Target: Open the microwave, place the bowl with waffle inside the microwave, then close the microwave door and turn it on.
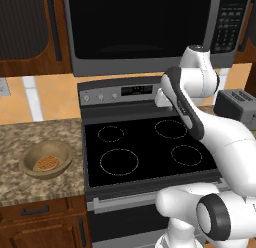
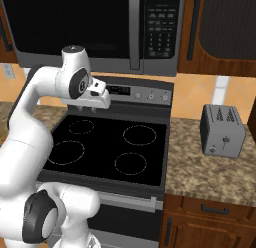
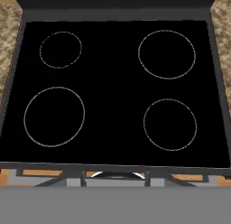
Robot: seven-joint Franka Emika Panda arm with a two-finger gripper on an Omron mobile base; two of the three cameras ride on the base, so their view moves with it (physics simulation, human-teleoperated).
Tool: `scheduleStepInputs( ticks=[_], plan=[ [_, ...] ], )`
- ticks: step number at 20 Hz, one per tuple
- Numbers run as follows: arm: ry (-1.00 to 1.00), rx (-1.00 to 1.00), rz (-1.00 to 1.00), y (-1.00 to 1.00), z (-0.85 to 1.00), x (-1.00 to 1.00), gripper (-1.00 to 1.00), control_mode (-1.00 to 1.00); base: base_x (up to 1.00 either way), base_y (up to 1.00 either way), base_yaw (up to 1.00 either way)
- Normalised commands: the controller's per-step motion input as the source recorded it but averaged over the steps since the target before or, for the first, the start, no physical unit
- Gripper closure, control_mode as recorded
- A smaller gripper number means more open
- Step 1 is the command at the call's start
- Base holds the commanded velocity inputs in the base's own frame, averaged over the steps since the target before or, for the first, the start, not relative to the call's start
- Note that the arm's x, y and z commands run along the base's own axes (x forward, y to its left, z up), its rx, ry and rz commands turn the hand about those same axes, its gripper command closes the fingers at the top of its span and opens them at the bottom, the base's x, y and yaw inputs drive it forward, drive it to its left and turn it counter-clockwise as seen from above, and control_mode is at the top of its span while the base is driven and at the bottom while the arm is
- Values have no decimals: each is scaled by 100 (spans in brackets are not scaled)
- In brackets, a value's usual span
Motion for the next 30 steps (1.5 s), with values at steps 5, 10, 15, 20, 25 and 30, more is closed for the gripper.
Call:
scheduleStepInputs(
  ticks=[5, 10, 15, 20, 25, 30],
  plan=[
    [-2, 7, -3, -25, -4, -41, -100, -100, 0, 0, 0],
    [-2, 49, -37, -39, 53, -14, -100, -100, 0, 0, 0],
    [1, 67, -42, -32, 59, 1, -100, -100, 0, 0, 0],
    [16, 65, -32, -42, 55, 7, -100, -100, 0, 0, 0],
    [7, 63, -31, -43, 65, 14, -100, -100, 0, 0, 0],
    [0, 56, -32, -16, 32, 4, -100, -100, 0, 0, 0]
  ],
)
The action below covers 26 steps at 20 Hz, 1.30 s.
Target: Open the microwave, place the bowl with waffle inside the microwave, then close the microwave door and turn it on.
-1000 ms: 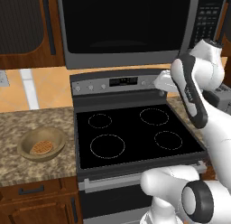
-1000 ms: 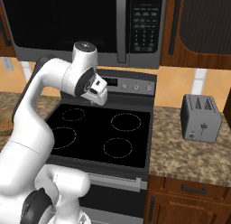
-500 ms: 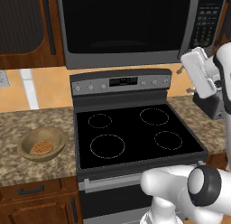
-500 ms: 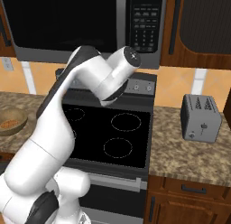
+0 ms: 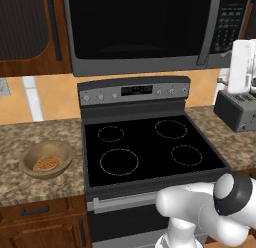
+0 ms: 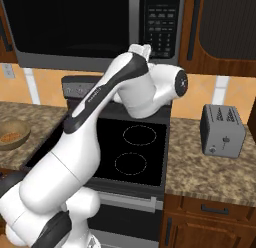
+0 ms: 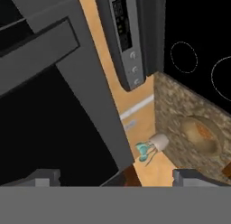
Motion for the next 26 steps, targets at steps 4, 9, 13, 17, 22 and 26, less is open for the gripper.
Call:
scheduleStepInputs(
  ticks=[4, 9, 13, 17, 22, 26],
  plan=[
    [0, 43, -36, 24, -5, 29, -100, -100, 0, 0, 0],
    [-1, 35, -28, 43, 3, 41, -100, -100, 0, 0, 0],
    [3, 10, 0, -18, 3, 5, -100, -100, 0, 0, 0],
    [0, 15, 0, -46, 26, 17, -100, -100, 0, 0, 0],
    [0, 20, 0, -59, 5, 46, -100, -100, 0, 0, 0],
    [0, 8, 0, 1, 1, 76, -100, -100, 0, 0, 0]
  ],
)
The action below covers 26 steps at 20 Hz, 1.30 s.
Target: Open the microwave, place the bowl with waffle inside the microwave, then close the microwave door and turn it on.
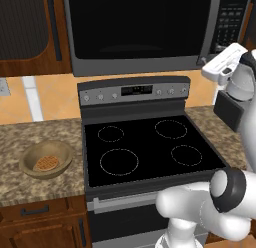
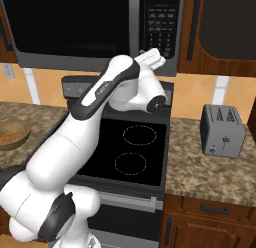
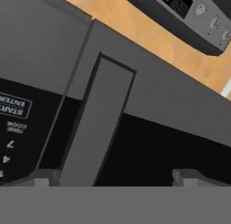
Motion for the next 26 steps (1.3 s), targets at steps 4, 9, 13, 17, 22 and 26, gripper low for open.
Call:
scheduleStepInputs(
  ticks=[4, 9, 13, 17, 22, 26],
  plan=[
    [0, 0, 0, 66, 8, 54, -100, -100, 0, 0, 0],
    [0, 3, -1, 6, 26, 43, -100, -100, 0, 0, 0],
    [-1, 0, -5, 2, 28, 32, -100, -100, 0, 0, 0],
    [-9, 0, -2, 16, 9, 1, -100, -100, 0, 0, 0],
    [-6, 0, 0, 32, 2, 17, -100, -100, 0, 0, 0],
    [0, 0, 0, 21, 15, 76, -100, -100, 0, 0, 0]
  ],
)
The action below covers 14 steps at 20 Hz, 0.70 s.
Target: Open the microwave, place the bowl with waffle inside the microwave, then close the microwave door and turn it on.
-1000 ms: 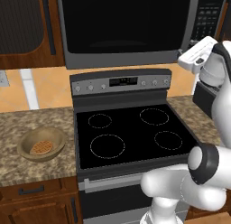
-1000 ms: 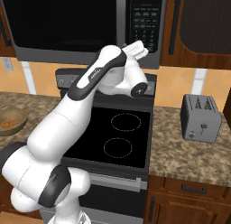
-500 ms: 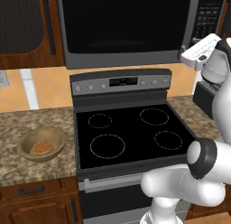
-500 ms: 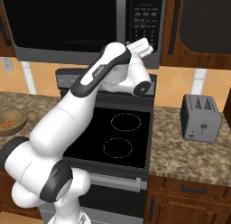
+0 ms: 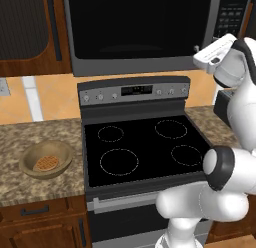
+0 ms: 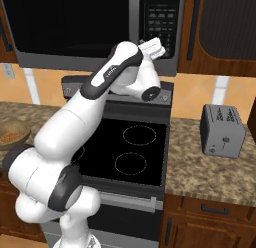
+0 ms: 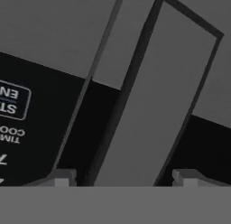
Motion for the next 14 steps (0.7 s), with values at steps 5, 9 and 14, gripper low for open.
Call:
scheduleStepInputs(
  ticks=[5, 9, 14],
  plan=[
    [0, 1, 0, 18, 9, 29, 100, -100, 0, 0, 0],
    [-4, -1, 4, 74, 0, -30, 100, -100, 0, 0, 0],
    [-18, -15, 13, 83, 0, -100, 100, -100, 0, 0, 0]
  ],
)
